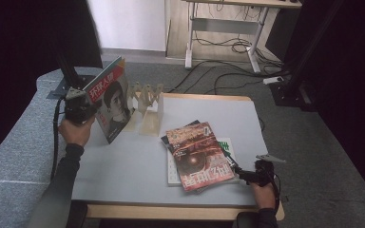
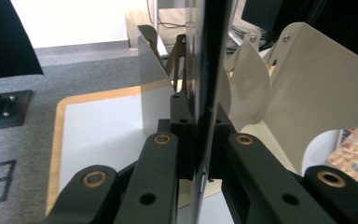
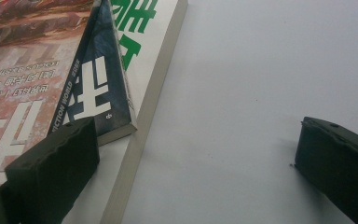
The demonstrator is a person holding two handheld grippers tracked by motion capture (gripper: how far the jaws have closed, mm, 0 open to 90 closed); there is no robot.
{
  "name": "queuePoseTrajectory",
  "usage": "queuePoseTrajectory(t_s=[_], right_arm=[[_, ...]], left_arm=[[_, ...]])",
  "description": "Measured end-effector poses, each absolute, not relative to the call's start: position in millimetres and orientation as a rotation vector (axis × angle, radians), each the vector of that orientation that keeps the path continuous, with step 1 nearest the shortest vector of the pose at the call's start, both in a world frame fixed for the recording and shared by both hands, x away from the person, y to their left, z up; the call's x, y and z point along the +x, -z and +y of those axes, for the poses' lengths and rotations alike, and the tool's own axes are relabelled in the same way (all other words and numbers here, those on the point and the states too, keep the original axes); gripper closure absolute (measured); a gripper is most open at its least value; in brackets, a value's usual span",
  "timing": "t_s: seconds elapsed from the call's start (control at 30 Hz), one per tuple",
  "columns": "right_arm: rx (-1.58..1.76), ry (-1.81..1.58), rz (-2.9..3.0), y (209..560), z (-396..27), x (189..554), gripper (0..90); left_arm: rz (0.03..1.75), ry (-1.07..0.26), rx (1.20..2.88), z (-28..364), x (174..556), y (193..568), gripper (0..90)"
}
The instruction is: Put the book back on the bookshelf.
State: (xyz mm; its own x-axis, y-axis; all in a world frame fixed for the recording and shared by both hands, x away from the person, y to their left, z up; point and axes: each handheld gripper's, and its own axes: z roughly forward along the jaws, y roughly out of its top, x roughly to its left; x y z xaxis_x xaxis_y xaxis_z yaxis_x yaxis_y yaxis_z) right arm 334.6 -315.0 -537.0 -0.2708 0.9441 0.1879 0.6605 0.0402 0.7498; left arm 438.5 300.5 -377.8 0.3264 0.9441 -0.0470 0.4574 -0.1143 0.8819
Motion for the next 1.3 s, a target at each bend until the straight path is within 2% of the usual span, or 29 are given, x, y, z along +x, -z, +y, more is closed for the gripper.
queuePoseTrajectory(t_s=[0.27,0.5,0.9,1.0,1.3], right_arm=[[1.622,-1.09,1.967,537,-315,335,0.0],[1.622,-1.089,1.967,537,-315,335,0.0],[1.622,-1.089,1.966,537,-315,335,0.0],[1.623,-1.09,1.966,537,-315,334,0.0],[1.623,-1.089,1.966,537,-315,334,0.0]], left_arm=[[1.259,-0.77,1.742,300,441,371,86.4],[1.236,-0.726,1.753,296,439,381,82.9],[1.19,-0.697,1.77,295,435,386,61.1],[1.18,-0.694,1.777,296,434,388,51.9],[1.154,-0.674,1.795,302,426,390,34.9]])
